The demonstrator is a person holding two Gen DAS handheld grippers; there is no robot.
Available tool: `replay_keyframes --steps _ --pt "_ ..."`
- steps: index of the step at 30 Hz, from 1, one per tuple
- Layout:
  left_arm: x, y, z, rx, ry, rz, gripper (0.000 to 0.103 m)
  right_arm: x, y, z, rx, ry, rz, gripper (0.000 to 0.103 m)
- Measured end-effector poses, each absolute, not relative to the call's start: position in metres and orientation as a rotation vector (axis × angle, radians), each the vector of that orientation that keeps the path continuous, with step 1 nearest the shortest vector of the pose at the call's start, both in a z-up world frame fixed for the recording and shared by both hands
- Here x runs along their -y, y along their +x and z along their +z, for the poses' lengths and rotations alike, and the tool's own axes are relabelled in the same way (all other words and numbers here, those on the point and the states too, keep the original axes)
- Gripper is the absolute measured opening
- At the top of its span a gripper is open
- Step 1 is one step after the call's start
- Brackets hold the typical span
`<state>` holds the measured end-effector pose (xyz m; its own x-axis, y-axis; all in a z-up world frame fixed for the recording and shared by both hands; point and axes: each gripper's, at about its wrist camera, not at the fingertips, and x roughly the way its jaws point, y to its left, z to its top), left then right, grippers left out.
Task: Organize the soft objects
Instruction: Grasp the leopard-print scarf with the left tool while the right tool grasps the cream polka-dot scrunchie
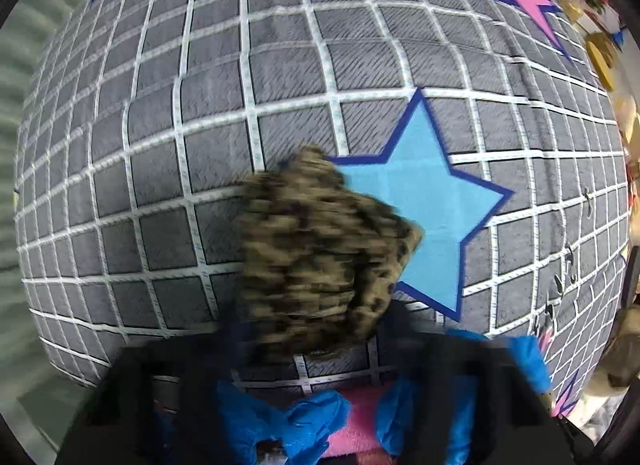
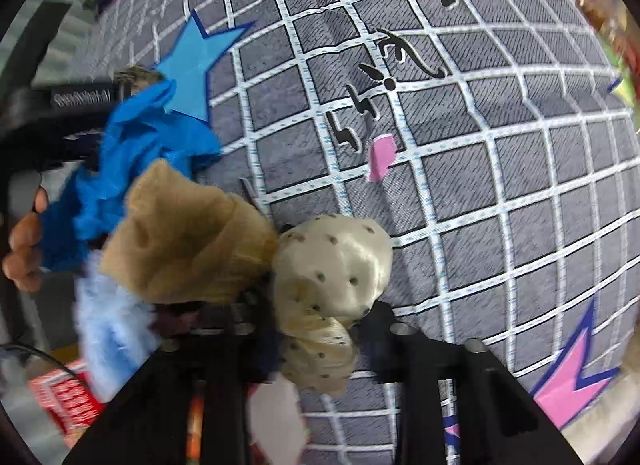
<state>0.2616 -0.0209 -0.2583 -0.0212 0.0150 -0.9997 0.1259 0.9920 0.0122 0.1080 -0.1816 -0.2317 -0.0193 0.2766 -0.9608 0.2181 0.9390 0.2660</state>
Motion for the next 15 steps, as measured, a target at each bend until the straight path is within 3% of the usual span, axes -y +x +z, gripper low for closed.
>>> replay_keyframes --steps 5,15 --pt "0.019 0.253 -0.233 -1.523 0.133 -0.105 0.047 0.202 0.103 -0.213 -1.566 0.426 0.045 0.028" --pt "0.031 0.210 -0.133 -1.397 0.121 -0.143 0.047 0.228 0.089 -0.167 -1.514 0.365 0.080 0.028"
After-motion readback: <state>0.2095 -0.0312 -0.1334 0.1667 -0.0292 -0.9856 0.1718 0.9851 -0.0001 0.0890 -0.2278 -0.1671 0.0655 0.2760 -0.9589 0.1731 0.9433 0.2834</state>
